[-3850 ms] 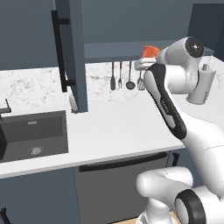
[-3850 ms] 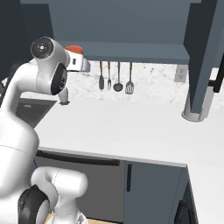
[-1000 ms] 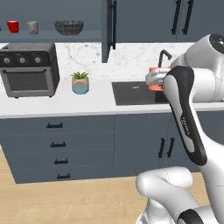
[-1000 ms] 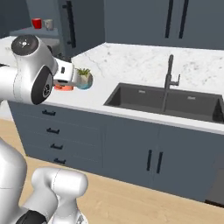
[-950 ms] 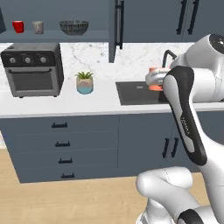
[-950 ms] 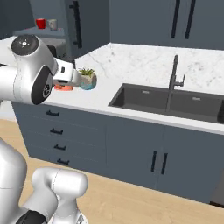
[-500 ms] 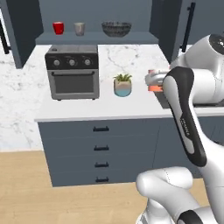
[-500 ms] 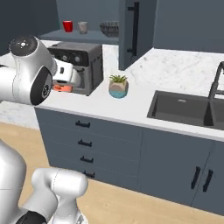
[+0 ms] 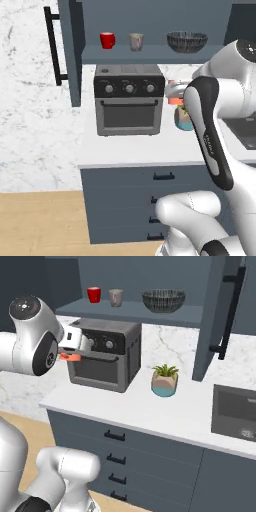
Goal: Gather all objects into one cabinet and sort the glasses and bowls to opposite sides.
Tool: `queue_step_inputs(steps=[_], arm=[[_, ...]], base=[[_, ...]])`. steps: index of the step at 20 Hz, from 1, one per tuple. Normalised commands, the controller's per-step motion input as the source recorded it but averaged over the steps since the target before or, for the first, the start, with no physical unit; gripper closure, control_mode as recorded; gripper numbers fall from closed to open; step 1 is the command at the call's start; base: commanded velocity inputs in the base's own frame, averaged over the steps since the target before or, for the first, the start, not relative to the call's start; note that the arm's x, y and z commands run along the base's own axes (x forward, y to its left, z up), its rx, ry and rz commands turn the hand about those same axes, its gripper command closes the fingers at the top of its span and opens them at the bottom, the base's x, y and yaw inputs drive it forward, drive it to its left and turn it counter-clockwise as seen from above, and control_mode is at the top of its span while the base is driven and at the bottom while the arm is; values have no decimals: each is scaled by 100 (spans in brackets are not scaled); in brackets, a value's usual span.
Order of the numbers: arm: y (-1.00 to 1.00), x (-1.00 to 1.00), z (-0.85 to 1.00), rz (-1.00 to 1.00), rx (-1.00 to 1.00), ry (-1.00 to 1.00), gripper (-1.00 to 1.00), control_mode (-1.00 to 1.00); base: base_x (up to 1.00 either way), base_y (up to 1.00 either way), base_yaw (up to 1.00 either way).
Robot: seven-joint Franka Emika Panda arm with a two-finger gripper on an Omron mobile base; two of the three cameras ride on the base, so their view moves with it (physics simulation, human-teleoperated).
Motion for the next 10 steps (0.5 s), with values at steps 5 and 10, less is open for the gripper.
queue_step_inputs(steps=[5, 10], arm=[[0, 0, 0, 0, 0, 0, 100, 100], [0, 0, 0, 0, 0, 0, 100, 100]], base=[[98, 37, 0], [46, 20, 0]])
